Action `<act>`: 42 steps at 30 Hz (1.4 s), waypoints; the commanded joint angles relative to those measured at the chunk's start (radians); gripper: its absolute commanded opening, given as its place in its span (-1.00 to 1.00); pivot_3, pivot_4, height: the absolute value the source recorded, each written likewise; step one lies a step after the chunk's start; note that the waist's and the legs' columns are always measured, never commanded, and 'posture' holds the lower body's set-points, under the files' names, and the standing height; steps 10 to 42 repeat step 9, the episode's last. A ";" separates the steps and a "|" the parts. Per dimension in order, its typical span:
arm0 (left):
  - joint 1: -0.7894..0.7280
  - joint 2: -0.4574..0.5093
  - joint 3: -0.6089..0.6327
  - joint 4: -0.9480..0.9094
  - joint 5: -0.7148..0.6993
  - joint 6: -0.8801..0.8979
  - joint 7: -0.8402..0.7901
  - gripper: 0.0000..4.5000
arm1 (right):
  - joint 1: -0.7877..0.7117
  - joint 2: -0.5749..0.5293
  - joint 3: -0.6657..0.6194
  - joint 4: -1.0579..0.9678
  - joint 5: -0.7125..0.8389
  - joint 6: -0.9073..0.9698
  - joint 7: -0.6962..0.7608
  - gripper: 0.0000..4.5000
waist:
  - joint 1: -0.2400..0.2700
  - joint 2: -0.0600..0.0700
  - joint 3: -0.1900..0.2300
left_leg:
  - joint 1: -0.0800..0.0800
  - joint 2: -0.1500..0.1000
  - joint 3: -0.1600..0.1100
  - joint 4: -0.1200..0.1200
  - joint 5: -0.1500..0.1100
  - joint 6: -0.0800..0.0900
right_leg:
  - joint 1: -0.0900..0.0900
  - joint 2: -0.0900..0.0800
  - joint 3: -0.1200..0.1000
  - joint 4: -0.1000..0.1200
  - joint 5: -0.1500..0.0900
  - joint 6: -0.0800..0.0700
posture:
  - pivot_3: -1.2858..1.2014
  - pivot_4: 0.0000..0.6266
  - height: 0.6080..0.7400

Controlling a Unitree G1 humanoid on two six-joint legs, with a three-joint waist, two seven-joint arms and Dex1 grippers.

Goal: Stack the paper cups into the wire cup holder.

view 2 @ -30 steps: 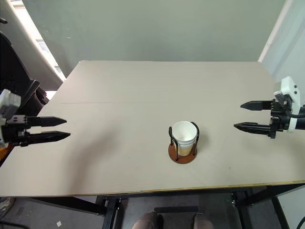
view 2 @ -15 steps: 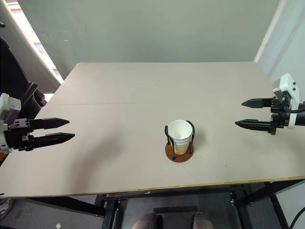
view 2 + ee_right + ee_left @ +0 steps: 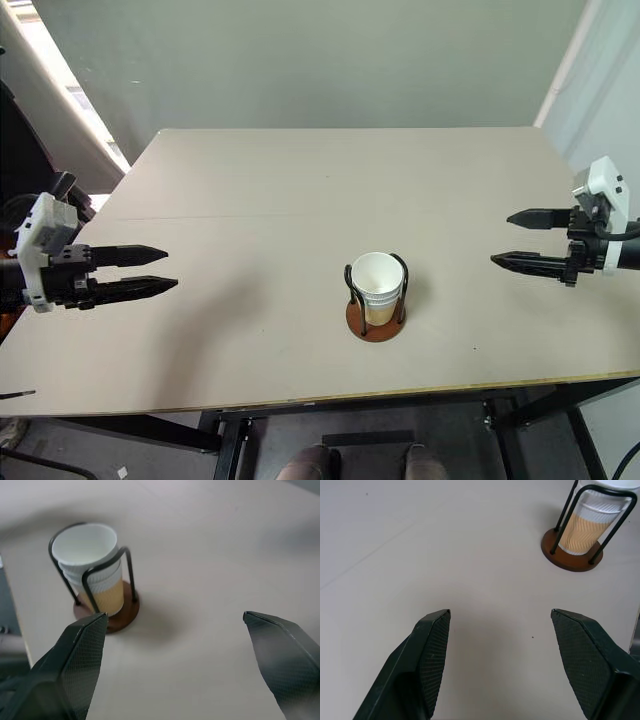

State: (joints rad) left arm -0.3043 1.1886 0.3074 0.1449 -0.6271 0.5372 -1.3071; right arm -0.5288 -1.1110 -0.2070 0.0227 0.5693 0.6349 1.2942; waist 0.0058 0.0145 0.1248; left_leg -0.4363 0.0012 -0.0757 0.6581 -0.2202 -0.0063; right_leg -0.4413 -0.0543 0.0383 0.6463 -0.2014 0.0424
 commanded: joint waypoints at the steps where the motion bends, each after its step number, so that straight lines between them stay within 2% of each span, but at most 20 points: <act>1: -0.040 -0.001 0.001 0.002 0.009 0.006 -0.007 0.52 | 0.027 -0.005 -0.061 -0.055 0.032 0.020 -0.021 1.00 | 0.000 0.000 0.000 | 0.000 0.000 0.000 0.000 0.000 0.000 | 0.000 0.000 0.000 0.000 0.000 0.000 | 0.03 -0.52 1.00; 42: -0.059 -0.009 -0.014 -0.004 0.026 0.013 -0.011 0.52 | 0.045 -0.011 -0.074 -0.070 0.043 0.027 -0.040 1.00 | 0.000 0.000 0.000 | 0.000 0.000 0.000 0.000 0.000 0.000 | 0.000 0.000 0.000 0.000 0.000 0.000 | 0.03 -0.52 1.00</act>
